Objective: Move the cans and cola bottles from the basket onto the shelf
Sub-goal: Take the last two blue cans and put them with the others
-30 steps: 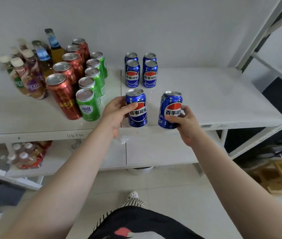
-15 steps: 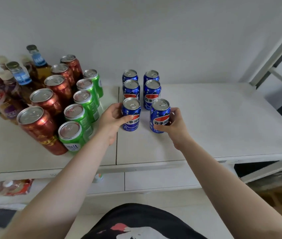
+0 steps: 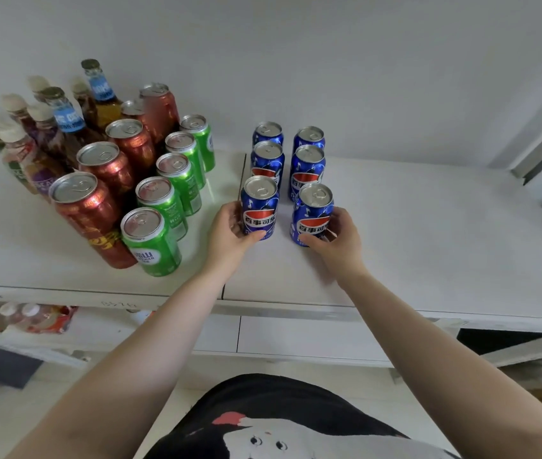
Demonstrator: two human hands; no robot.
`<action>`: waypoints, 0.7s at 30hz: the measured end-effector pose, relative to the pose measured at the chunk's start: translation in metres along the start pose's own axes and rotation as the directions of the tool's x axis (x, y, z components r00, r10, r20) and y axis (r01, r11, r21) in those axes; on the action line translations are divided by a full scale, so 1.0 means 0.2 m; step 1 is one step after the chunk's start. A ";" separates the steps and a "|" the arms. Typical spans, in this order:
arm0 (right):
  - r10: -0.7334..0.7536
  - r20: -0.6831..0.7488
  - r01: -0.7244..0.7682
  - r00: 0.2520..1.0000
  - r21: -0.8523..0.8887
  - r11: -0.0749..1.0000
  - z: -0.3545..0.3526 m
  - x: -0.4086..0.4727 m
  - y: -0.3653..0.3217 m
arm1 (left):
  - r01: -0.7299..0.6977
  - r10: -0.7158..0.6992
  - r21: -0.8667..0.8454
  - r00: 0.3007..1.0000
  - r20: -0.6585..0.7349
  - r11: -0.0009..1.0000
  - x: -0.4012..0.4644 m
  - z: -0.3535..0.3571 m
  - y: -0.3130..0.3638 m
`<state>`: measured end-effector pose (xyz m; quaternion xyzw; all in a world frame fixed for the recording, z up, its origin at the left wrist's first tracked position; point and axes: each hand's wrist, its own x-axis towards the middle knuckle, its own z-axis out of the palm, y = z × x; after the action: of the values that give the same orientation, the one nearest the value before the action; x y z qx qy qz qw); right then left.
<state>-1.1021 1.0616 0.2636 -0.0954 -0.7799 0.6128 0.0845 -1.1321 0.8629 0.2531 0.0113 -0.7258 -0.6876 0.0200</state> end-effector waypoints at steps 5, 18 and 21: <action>0.006 -0.004 -0.006 1.000 -0.049 0.999 0.01 0.06 -0.02 | -0.015 0.017 0.065 0.999 -0.031 0.998 0.07 0.01 -0.02; 0.038 -0.034 -0.041 0.999 -0.096 0.995 0.06 0.18 -0.05 | -0.032 0.031 0.103 0.999 0.010 0.994 0.21 0.02 -0.03; 0.040 -0.033 -0.044 0.999 -0.103 0.994 0.06 0.18 -0.05 | -0.032 0.030 0.107 0.999 0.019 0.994 0.21 0.02 -0.04</action>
<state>-1.1400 1.0575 0.2715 -0.1255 -0.8070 0.5716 0.0786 -1.1746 0.8643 0.2462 -0.0050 -0.7618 -0.6473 0.0237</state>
